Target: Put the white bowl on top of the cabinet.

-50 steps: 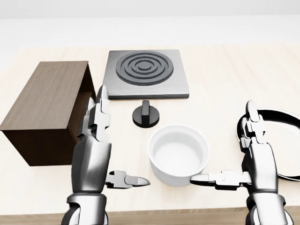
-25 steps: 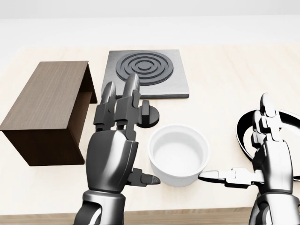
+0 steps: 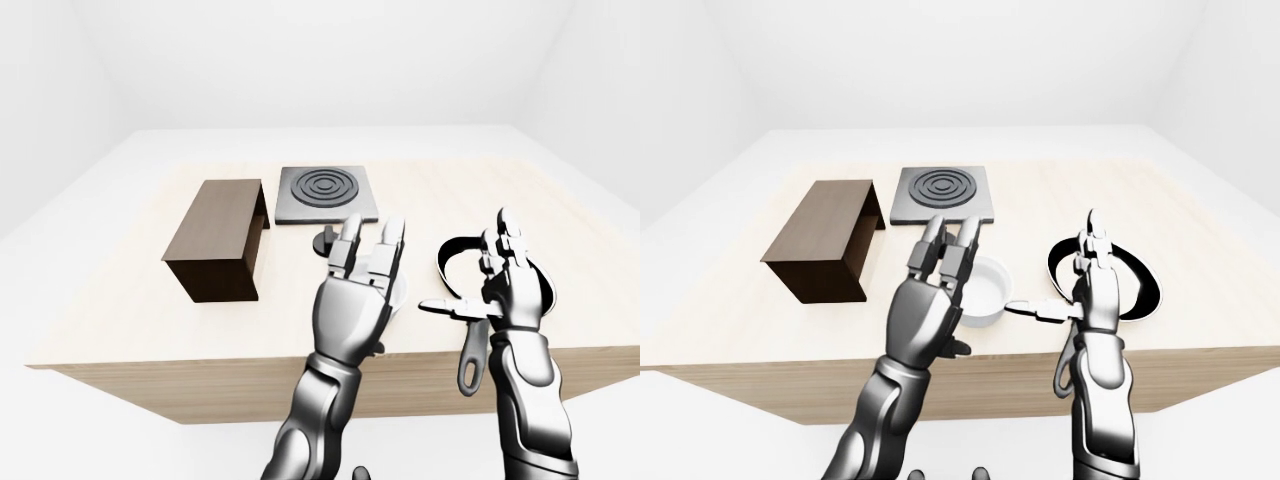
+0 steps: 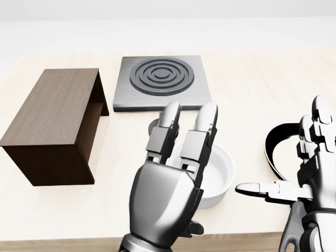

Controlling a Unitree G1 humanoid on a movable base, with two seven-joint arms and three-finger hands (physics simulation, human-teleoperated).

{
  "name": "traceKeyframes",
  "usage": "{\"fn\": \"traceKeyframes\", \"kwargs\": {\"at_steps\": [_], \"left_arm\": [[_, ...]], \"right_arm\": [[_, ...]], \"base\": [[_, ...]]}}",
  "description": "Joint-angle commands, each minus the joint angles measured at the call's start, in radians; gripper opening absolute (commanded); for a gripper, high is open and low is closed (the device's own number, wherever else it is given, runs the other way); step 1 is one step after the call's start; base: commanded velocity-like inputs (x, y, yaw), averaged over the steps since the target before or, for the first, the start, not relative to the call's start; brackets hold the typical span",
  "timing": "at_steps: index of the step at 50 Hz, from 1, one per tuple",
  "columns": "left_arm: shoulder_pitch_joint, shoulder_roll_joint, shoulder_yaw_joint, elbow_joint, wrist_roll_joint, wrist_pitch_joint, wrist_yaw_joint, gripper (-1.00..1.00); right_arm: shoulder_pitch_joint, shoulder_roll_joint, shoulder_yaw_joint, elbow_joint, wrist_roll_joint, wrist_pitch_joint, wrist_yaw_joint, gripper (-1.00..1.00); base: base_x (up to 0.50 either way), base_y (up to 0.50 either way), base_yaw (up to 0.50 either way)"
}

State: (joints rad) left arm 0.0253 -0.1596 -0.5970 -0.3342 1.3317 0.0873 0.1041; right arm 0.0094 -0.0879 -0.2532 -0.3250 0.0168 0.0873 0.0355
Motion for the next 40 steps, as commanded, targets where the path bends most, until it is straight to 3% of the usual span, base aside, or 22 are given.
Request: {"fn": "traceKeyframes", "kwargs": {"at_steps": [1,9,10,17,27,40], "left_arm": [[-0.015,-0.018,-0.026,0.059,0.059,0.000,0.018,1.00],[-0.031,-0.030,-0.007,0.078,0.059,0.000,0.012,1.00],[-0.086,-0.046,0.043,0.173,0.056,0.000,0.027,1.00],[-0.109,-0.062,0.077,0.218,0.073,0.000,0.023,1.00],[-0.208,-0.080,0.174,0.372,0.049,0.000,0.020,1.00],[-0.221,-0.078,0.187,0.478,0.013,0.000,0.033,1.00]], "right_arm": [[-0.006,-0.009,-0.020,-0.012,0.023,0.000,0.001,1.00],[-0.011,-0.010,-0.018,-0.001,0.022,0.000,-0.001,1.00],[-0.034,-0.018,-0.021,0.037,0.026,0.000,-0.001,1.00],[-0.030,-0.023,-0.021,0.028,0.035,0.000,-0.002,1.00],[-0.033,-0.020,-0.009,0.043,0.024,0.000,-0.004,1.00],[-0.048,-0.028,-0.017,0.062,0.033,0.000,-0.010,1.00]], "base": [[0.00,0.00,0.00],[0.00,0.00,0.00],[0.00,0.00,0.00],[0.00,0.00,0.00],[0.00,0.00,0.00],[0.00,0.00,0.00]]}}
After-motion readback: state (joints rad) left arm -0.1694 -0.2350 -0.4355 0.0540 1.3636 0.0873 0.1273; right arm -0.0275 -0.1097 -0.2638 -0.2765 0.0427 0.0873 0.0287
